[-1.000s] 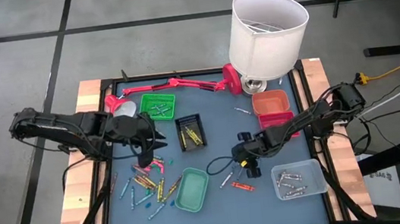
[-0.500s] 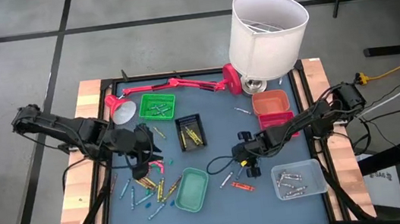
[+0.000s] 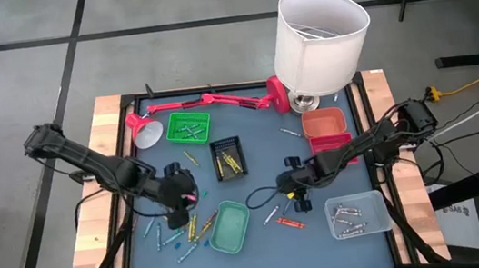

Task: Sort crayons
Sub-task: Put the dark blue crayon into the red bin

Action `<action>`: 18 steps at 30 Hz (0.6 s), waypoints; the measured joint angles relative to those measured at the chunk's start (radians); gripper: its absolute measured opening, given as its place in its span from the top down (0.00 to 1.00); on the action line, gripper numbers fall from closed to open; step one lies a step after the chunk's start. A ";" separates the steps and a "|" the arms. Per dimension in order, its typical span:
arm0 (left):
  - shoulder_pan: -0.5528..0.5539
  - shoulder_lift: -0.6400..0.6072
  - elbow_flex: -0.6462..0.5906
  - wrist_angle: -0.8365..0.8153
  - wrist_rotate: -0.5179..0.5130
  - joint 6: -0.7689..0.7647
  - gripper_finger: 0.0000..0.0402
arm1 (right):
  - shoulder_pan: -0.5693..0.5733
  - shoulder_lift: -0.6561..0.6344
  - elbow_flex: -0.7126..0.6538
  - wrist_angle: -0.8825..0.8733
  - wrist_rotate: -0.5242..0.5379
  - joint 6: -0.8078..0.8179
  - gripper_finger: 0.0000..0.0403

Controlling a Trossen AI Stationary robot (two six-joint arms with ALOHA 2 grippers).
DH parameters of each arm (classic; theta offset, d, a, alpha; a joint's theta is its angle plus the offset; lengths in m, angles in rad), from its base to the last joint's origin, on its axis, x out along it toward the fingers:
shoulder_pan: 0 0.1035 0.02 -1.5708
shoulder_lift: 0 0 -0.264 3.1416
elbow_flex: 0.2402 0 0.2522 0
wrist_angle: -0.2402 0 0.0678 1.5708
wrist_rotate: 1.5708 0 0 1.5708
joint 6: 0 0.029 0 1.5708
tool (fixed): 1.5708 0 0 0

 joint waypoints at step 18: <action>-0.010 0.218 0.000 -0.010 0.045 -0.102 0.74 | 0.000 -0.199 0.189 -0.458 -0.006 -0.006 0.97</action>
